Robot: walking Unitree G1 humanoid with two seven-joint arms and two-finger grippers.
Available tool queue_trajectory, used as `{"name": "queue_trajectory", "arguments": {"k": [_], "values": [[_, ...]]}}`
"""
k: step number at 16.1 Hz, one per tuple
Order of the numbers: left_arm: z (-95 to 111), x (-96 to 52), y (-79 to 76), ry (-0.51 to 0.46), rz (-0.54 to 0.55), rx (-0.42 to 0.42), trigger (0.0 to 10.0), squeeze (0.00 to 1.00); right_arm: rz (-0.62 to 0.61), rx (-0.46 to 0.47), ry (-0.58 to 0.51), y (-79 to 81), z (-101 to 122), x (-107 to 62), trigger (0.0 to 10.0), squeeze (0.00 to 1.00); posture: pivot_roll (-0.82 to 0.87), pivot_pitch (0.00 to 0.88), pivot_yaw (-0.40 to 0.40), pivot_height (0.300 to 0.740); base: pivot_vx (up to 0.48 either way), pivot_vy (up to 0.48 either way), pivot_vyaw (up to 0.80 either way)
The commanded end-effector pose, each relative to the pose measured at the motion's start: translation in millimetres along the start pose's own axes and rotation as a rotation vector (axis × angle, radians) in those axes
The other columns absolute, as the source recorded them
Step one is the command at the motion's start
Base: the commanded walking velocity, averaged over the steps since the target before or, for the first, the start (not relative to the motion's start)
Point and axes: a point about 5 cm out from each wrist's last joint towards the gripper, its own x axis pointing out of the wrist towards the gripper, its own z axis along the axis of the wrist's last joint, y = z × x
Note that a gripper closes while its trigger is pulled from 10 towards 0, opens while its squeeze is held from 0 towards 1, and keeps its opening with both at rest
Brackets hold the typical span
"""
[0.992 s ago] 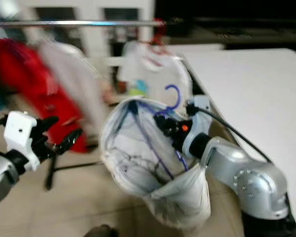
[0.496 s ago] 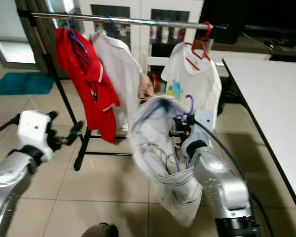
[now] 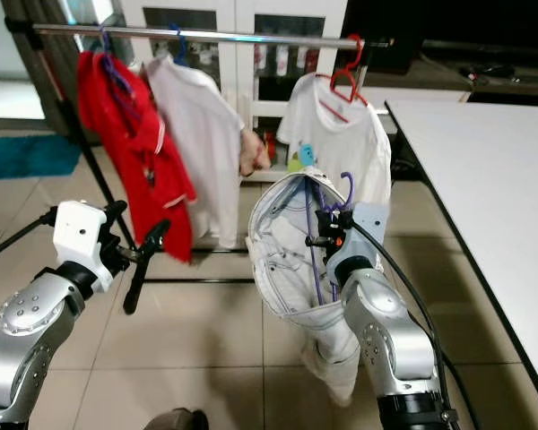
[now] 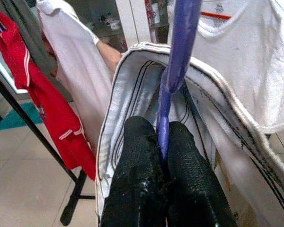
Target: Hang hanger
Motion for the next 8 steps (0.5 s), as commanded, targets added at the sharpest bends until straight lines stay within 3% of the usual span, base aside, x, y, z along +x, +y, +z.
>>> {"name": "queue_trajectory", "arguments": {"k": [1, 8], "values": [[-1.6, 0.1, -2.3, 0.012, -0.024, 0.007, 10.0, 0.0, 0.028, -0.006, -0.069, 4.9, 13.7, 2.8, 10.0, 0.0, -0.02, 0.043, -0.007, 0.74, 0.345, 0.0, 0.0], [-5.4, -1.5, -4.1, 0.038, -0.055, 0.008, 10.0, 0.0, 0.04, -0.035, -0.077, 9.2, 14.5, 8.4, 10.0, 0.0, -0.01, 0.045, 0.003, 0.74, 0.348, 0.0, 0.0]]}}
